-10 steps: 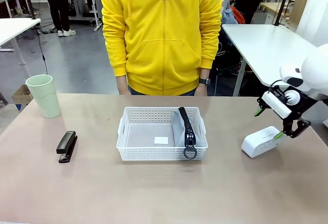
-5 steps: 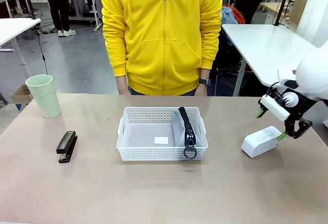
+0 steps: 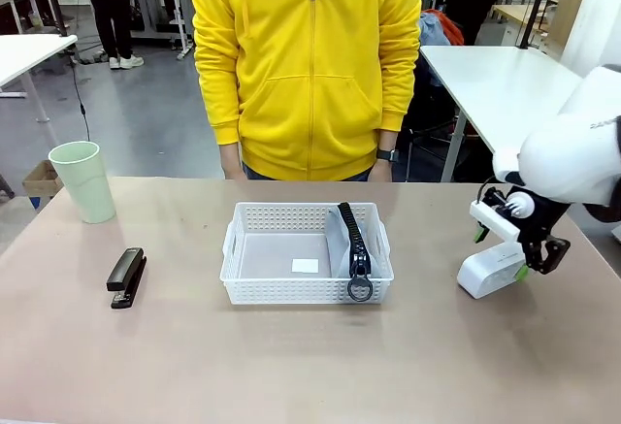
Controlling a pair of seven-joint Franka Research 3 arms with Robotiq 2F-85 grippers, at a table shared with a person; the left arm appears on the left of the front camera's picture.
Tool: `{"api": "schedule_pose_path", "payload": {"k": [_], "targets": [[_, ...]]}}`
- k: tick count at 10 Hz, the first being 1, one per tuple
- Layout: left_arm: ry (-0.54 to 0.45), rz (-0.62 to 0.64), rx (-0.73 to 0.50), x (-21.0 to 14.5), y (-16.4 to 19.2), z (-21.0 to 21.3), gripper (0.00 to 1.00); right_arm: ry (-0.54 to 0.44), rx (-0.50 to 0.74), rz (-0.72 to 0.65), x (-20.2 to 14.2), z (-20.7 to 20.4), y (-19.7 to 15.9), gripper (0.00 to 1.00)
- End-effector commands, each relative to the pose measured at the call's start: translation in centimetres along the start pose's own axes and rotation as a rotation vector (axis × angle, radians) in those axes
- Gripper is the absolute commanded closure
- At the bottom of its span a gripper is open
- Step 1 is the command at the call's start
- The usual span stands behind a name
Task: Efficiently arrange items inside the basket to fit them all.
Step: Pick up the Digital clock and place it inside the Organizing basket.
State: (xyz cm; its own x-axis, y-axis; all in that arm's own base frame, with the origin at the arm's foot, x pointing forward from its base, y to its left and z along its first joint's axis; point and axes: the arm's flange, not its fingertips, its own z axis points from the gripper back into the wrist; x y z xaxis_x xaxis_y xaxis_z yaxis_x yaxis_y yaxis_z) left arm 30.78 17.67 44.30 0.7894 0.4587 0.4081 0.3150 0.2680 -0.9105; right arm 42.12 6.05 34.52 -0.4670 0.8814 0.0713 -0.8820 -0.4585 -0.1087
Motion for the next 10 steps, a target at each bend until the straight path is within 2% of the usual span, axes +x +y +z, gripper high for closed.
{"api": "schedule_pose_path", "payload": {"k": [1,4,8,9,10], "targets": [[0.003,-0.01,-0.01,-0.1,-0.3,0.1,0.0,0.028,0.045,-0.024,-0.2,-1.1,-1.2,0.0],[0.003,-0.01,-0.01,-0.1,-0.3,0.1,0.0,0.028,0.086,-0.056,-0.7,-3.6,-1.2,0.0],[0.003,-0.01,-0.01,-0.1,-0.3,0.1,0.0,0.009,0.076,-0.08,-0.9,-4.1,-1.3,0.0],[0.003,-0.01,-0.01,-0.1,-0.3,0.1,0.0,0.023,0.067,-0.087,-0.9,-4.2,-1.4,0.21],[0.003,-0.01,-0.01,-0.1,-0.3,0.1,0.0,0.049,0.087,-0.107,-0.9,-4.4,-1.4,0.58]]}}
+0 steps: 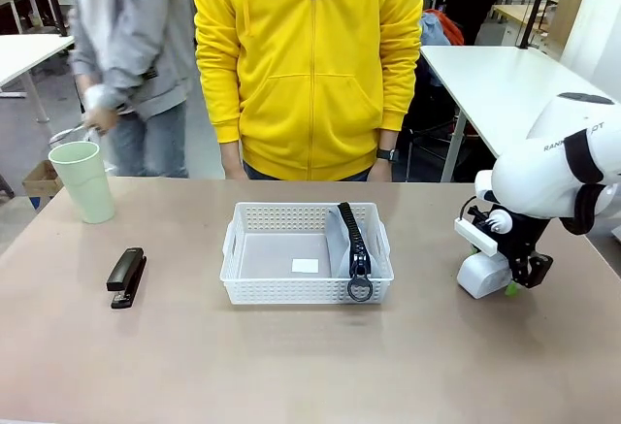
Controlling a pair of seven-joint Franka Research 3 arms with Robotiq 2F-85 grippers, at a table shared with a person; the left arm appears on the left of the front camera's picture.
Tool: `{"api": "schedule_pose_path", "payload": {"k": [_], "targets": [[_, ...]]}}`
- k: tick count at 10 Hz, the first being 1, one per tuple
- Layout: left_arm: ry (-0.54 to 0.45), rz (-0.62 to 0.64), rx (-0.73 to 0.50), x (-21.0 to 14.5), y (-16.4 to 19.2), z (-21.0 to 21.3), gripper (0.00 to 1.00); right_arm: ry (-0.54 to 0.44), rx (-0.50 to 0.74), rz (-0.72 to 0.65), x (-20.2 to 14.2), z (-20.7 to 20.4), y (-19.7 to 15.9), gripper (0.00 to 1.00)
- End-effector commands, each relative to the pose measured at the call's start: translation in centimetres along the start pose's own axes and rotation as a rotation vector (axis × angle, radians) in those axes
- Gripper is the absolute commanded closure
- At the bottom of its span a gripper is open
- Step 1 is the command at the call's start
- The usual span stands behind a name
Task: Efficiently arrange items inside the basket to fit them all.
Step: Pick up the Digital clock and place it inside the Organizing basket.
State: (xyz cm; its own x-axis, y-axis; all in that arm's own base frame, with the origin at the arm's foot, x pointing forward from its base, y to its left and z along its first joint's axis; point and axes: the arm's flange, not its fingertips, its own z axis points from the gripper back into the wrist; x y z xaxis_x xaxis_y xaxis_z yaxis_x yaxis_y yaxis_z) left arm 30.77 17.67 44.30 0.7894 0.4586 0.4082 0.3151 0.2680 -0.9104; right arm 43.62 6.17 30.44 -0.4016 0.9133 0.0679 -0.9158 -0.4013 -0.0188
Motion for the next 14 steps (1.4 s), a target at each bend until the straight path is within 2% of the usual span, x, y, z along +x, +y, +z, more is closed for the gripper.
{"api": "schedule_pose_path", "payload": {"k": [1,2,4,5,6,8,10,11,13,14], "targets": [[0.003,-0.009,-0.01,-0.1,-0.2,0.1,0.0,0.017,-0.008,-0.034,0.0,-0.1,-0.5,0.79],[0.003,-0.009,-0.01,-0.1,-0.2,0.1,0.0,0.015,-0.011,-0.039,0.0,0.0,-0.4,1.0],[0.003,-0.009,-0.01,-0.1,-0.2,0.1,0.0,0.018,0.011,-0.043,-0.1,-0.3,-0.3,1.0],[0.003,-0.009,-0.01,-0.1,-0.2,0.1,0.0,0.018,0.01,-0.039,-0.1,-0.2,-0.3,0.93],[0.003,-0.009,-0.01,-0.1,-0.2,0.1,0.0,0.017,0.005,-0.041,-0.1,-0.2,-0.2,1.0],[0.003,-0.009,-0.01,-0.1,-0.2,0.1,0.0,0.025,0.008,-0.051,-0.2,0.1,-0.1,1.0],[0.003,-0.009,-0.01,-0.1,-0.2,0.1,0.0,0.038,-0.02,-0.072,0.1,2.5,0.8,1.0],[0.003,-0.009,-0.01,-0.1,-0.2,0.1,0.0,-0.008,-0.005,-0.108,0.6,4.7,1.6,1.0],[0.003,-0.009,-0.01,-0.1,-0.2,0.1,0.0,-0.068,0.009,-0.267,1.5,9.1,3.2,1.0],[0.003,-0.009,-0.01,-0.1,-0.2,0.1,0.0,-0.174,-0.072,-0.336,2.5,10.9,3.2,1.0]]}}
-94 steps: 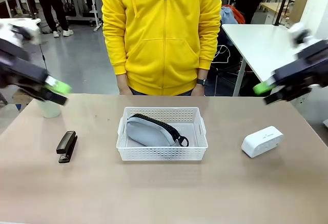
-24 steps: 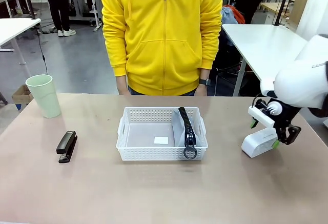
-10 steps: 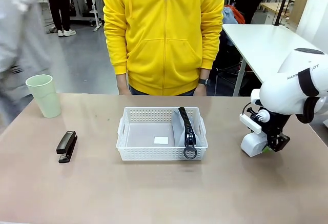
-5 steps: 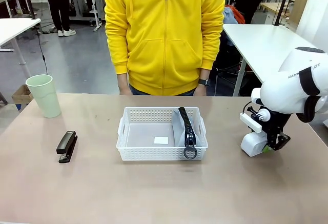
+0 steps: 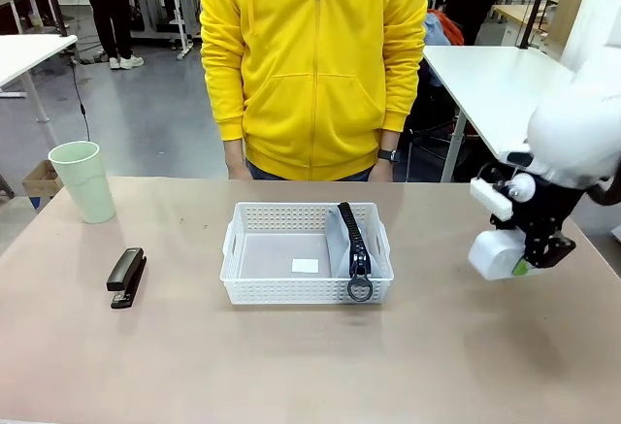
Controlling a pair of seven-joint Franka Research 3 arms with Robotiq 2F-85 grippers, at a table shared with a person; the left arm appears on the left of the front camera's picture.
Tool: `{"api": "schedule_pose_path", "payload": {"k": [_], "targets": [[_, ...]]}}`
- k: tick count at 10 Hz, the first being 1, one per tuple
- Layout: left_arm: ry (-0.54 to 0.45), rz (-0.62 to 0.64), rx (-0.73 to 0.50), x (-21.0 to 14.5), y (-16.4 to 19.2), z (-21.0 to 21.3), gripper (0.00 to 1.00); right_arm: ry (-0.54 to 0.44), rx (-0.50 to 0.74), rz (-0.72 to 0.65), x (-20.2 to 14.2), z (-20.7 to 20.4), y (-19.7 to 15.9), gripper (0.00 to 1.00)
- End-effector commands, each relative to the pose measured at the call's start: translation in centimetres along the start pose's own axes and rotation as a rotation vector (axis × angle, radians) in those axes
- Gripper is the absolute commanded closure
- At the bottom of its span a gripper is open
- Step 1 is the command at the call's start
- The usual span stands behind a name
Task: Efficiently arrange items inside the basket to fit them all.
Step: Pick up the Digital clock and place it inside the Organizing basket.
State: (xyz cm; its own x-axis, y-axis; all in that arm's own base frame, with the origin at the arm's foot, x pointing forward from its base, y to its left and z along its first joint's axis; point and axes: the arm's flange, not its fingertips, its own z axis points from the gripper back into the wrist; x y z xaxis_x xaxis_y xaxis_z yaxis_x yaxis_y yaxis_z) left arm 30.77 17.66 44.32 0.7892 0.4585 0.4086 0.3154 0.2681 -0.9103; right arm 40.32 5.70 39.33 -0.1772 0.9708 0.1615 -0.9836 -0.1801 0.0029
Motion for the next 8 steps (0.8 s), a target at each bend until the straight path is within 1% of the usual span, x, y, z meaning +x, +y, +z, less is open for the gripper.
{"api": "schedule_pose_path", "payload": {"k": [1,2,3,4,5,6,8], "targets": [[0.003,-0.009,-0.01,-0.1,-0.2,0.1,0.0,-0.136,-0.116,-0.239,2.3,2.4,0.5,1.0],[0.003,-0.009,-0.01,-0.1,-0.2,0.1,0.0,-0.224,-0.059,-0.268,3.3,2.7,0.9,1.0],[0.003,-0.009,-0.01,-0.1,-0.2,0.1,0.0,-0.276,-0.04,-0.333,4.1,2.7,1.0,1.0],[0.003,-0.009,-0.01,-0.1,-0.2,0.1,0.0,-0.237,-0.028,-0.307,4.6,2.1,1.5,1.0],[0.003,-0.009,-0.01,-0.1,-0.2,0.1,0.0,-0.234,-0.046,-0.318,4.4,1.8,1.4,1.0],[0.003,-0.009,-0.01,-0.1,-0.2,0.1,0.0,-0.232,-0.019,-0.29,4.0,3.0,1.2,1.0],[0.003,-0.009,-0.01,-0.1,-0.2,0.1,0.0,-0.232,-0.019,-0.29,4.0,3.0,1.2,1.0]]}}
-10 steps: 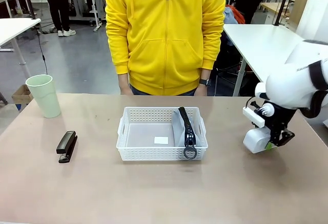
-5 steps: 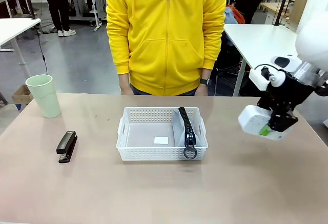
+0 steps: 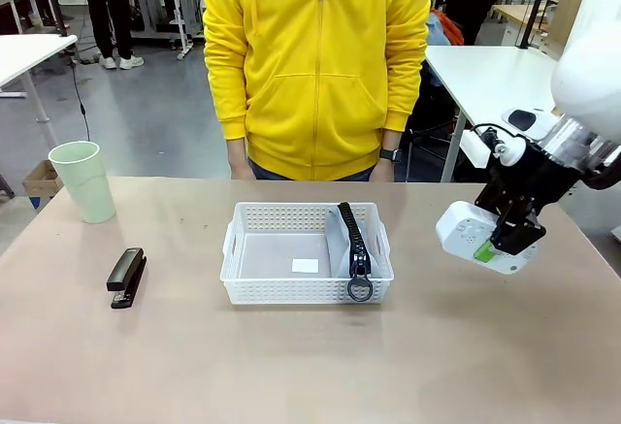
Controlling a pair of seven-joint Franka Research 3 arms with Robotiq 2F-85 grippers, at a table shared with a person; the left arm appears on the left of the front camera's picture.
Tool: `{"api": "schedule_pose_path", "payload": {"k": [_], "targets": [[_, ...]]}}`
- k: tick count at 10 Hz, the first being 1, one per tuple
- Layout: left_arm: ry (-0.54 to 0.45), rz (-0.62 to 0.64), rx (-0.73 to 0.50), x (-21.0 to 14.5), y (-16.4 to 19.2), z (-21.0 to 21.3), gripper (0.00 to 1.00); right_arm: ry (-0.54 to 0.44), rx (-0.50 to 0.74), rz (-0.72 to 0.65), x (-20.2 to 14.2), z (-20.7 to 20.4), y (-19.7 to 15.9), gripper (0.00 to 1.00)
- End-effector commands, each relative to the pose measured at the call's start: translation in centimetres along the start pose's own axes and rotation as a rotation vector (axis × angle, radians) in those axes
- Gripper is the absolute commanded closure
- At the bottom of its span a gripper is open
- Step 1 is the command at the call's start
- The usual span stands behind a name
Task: Efficiently arrange items inside the basket to fit them all.
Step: Pick up the Digital clock and place it inside the Organizing basket.
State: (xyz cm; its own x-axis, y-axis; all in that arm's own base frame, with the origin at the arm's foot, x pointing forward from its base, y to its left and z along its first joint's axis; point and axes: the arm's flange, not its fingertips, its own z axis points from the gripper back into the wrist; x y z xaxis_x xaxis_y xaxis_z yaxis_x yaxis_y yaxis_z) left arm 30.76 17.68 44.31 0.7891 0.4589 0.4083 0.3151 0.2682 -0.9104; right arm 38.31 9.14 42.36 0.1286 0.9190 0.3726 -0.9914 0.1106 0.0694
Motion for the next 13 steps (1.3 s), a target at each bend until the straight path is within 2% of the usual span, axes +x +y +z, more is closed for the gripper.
{"api": "schedule_pose_path", "payload": {"k": [1,2,3,4,5,6,7,8,10,13], "targets": [[0.004,-0.009,-0.01,-0.1,-0.2,0.1,0.0,-0.003,-0.003,0.01,0.0,0.6,-0.2,1.0],[0.004,-0.009,-0.01,-0.1,-0.2,0.1,0.0,-0.003,-0.003,0.01,0.0,0.6,-0.2,1.0],[0.004,-0.009,-0.01,-0.1,-0.2,0.1,0.0,-0.001,-0.001,0.0,0.0,0.1,0.0,0.47],[0.004,-0.009,-0.01,-0.1,-0.2,0.1,0.0,-0.025,0.016,-0.024,0.5,-1.6,-1.0,0.47],[0.004,-0.009,-0.01,-0.1,-0.2,0.1,0.0,-0.002,0.042,-0.053,3.1,-2.0,-1.7,0.47],[0.004,-0.009,-0.01,-0.1,-0.2,0.1,0.0,-0.008,0.041,0.024,6.4,-1.7,-1.5,0.47],[0.004,-0.009,-0.01,-0.1,-0.2,0.1,0.0,0.025,0.079,0.012,9.8,-1.6,-1.1,0.47],[0.004,-0.009,-0.01,-0.1,-0.2,0.1,0.0,0.087,0.096,-0.065,13.0,-1.8,-0.5,0.47],[0.004,-0.009,-0.01,-0.1,-0.2,0.1,0.0,0.148,0.083,-0.235,19.3,-2.6,1.6,0.47],[0.004,-0.009,-0.01,-0.1,-0.2,0.1,0.0,0.237,-0.012,-0.252,27.9,-6.4,3.0,0.47]]}}
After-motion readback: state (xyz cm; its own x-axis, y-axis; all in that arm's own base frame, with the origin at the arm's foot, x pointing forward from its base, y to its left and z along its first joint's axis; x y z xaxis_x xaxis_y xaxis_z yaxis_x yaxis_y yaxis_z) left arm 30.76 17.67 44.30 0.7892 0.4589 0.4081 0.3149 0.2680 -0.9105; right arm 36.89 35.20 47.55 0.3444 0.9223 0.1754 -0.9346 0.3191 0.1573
